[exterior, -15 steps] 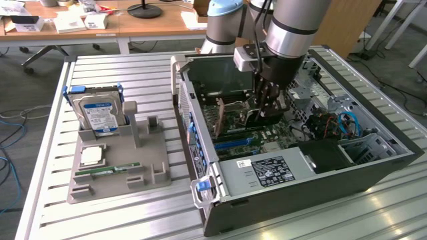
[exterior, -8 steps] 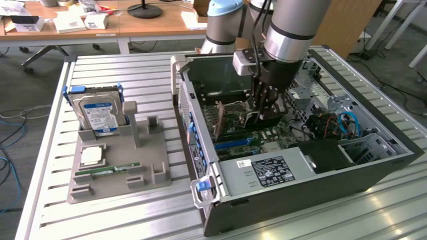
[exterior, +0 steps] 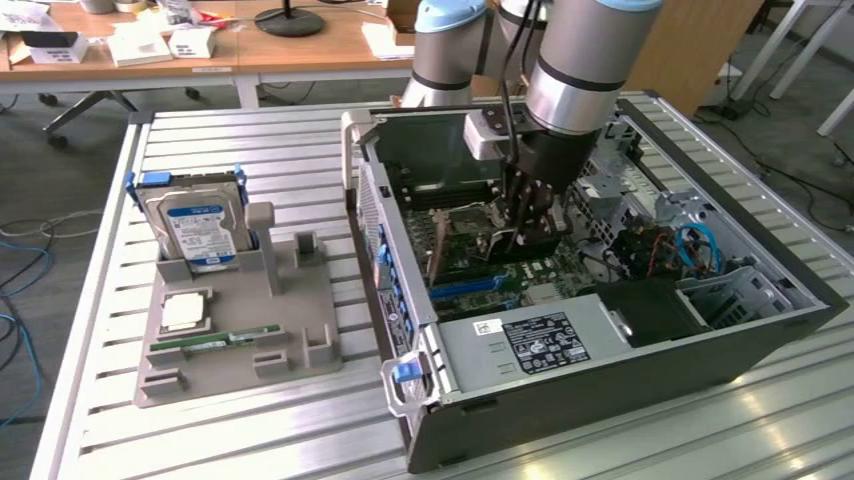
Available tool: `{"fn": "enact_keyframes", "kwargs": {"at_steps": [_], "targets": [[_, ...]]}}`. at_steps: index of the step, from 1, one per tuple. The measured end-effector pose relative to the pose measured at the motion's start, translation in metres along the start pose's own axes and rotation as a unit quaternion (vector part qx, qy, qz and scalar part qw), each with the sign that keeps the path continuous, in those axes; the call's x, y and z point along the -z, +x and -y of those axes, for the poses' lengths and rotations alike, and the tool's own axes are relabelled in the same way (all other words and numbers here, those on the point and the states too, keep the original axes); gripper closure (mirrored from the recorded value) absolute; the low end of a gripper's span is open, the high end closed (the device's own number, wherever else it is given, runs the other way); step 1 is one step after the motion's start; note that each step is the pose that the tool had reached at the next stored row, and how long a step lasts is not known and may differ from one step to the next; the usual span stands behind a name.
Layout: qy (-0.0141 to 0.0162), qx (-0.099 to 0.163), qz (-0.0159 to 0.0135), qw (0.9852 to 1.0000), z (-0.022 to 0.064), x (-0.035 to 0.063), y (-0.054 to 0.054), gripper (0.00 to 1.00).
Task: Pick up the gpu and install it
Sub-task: 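Insert the gpu into the slot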
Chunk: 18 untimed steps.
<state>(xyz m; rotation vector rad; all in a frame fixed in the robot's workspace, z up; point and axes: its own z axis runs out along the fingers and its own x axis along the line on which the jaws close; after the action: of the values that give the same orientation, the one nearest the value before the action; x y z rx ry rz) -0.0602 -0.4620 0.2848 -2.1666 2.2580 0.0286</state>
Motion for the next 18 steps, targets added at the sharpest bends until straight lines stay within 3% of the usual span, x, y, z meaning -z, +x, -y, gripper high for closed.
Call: {"fn": "enact_keyframes", "kwargs": {"at_steps": [18], "targets": [[0.0000,0.000,0.0000,1.0000,-0.0099,-0.0013,0.0004,0.74]]}}
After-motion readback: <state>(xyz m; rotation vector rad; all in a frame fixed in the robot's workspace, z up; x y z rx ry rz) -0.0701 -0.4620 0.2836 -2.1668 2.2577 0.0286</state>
